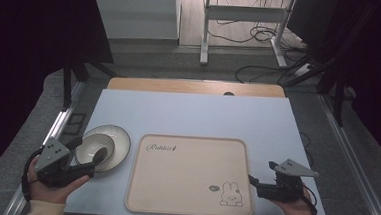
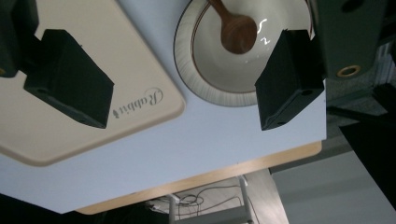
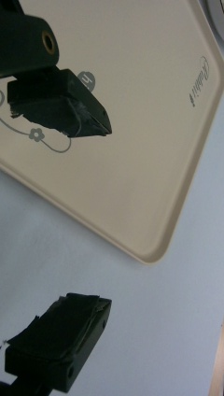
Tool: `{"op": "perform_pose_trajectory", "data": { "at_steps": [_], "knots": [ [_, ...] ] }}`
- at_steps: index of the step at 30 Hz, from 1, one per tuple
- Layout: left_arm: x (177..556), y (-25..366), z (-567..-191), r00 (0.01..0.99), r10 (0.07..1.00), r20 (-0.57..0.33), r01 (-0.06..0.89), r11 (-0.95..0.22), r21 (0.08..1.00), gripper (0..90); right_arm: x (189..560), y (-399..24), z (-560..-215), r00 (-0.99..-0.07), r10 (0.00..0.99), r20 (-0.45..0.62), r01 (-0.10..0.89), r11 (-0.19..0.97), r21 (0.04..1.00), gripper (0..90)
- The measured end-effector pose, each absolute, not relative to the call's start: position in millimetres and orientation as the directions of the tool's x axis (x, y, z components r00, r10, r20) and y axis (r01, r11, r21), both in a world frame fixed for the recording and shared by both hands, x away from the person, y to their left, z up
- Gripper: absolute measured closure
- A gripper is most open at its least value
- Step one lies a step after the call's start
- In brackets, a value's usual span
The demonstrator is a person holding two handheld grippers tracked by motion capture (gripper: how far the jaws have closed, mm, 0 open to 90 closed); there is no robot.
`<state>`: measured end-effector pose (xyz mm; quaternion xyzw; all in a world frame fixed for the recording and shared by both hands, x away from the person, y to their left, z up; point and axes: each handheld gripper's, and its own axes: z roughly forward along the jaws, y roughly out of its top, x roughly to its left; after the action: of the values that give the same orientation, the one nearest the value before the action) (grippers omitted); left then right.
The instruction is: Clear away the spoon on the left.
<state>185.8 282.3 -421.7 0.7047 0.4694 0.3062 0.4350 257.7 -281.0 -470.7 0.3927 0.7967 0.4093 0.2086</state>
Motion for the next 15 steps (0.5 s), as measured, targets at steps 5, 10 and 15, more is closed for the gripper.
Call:
{"op": "perform_pose_trajectory", "data": {
  "at_steps": [5,10,15],
  "knots": [
    [184.7,285.0,-429.8,0.374,0.927,0.020,0.410,-0.185,0.893,19.3,258.4,-280.5,-471.2,-0.605,0.796,-0.010,0.457,0.358,0.814,14.1],
    [182.3,288.0,-435.5,0.370,0.929,0.004,0.420,-0.171,0.891,20.7,258.3,-279.8,-471.4,-0.607,0.794,-0.012,0.456,0.361,0.813,14.1],
    [175.8,291.1,-446.7,0.379,0.925,-0.004,0.435,-0.175,0.883,20.8,258.1,-279.2,-471.6,-0.608,0.794,-0.012,0.457,0.363,0.812,14.1]
  ]
}}
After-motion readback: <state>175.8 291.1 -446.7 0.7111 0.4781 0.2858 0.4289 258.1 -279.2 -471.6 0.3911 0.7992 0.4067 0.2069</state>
